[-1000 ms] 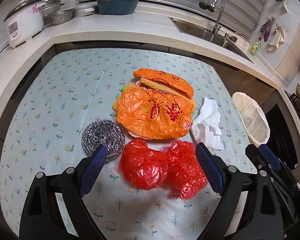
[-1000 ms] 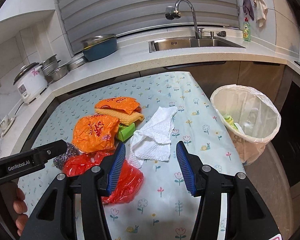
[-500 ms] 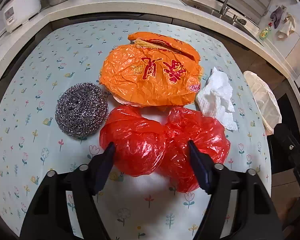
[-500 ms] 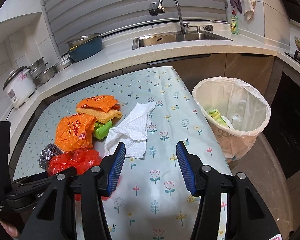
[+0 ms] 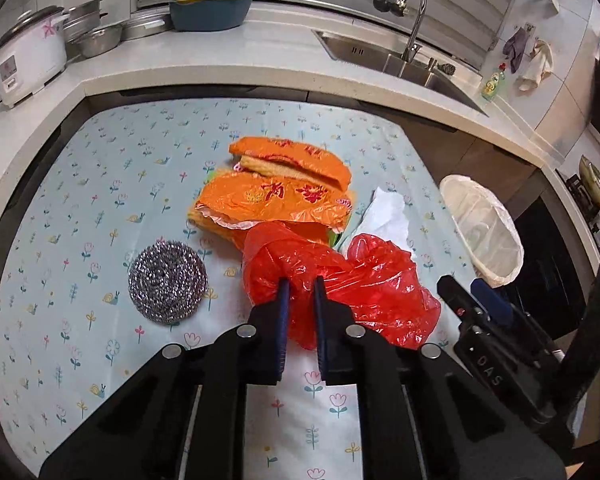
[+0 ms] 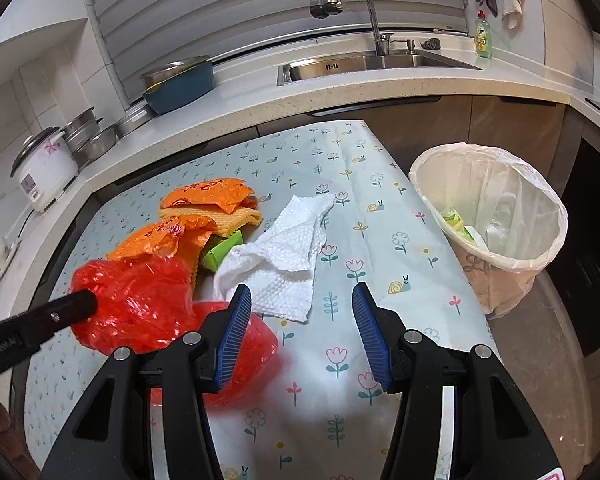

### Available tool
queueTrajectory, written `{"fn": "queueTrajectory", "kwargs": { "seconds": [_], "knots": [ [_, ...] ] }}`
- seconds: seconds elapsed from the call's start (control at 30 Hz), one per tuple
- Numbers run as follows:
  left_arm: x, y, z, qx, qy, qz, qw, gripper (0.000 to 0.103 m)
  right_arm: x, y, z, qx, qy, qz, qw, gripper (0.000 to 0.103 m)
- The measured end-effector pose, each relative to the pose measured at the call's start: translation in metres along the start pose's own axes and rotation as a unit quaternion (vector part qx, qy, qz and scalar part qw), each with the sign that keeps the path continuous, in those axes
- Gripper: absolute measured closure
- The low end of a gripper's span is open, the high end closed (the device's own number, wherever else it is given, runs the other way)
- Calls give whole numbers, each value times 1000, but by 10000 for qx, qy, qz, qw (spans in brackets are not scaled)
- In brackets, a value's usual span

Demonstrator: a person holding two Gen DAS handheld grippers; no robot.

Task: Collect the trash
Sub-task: 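Grasp the red plastic bags with the left tool while the right tool grasps the white paper towel, then carry the red bags and paper towel over the bin with both tools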

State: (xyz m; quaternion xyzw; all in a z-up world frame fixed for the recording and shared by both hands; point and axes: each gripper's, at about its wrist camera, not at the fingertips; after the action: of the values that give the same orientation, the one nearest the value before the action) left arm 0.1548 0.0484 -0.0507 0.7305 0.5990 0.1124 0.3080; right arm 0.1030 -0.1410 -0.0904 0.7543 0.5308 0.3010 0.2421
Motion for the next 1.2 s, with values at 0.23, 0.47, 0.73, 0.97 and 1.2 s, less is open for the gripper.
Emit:
{"fn": "queueTrajectory", "kwargs": {
  "seconds": [0.23, 0.47, 0.73, 0.97, 1.2],
  "knots": [
    [10, 38, -41, -607, 29, -161, 9980, 92, 7, 13, 8, -44, 34, -59, 10000, 52],
    [30, 70, -46, -974, 350, -375, 9939, 92, 25, 14, 39, 175, 119, -163, 9996, 52],
    [39, 83, -18, -853, 420, -418, 9946, 92, 37, 9, 76, 466, 101, -271, 9985, 52],
    [32, 86, -5, -812, 375, -358, 9953, 92, 22, 3, 93, 678, -67, -82, 9976, 98],
    [11, 91, -2, -831, 243, -268, 9959, 92, -2, 18, 62, 207, -127, 40, 9997, 100]
  ]
}}
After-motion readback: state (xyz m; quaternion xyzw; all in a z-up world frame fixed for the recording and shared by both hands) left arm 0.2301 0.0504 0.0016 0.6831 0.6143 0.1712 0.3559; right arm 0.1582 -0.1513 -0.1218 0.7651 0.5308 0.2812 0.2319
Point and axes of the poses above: each gripper's, at about its wrist camera, not at the fingertips, and z roughly the way its jaws point, x to its left, y to its top, and after that the axes turned 1 degree about -z, right-handed
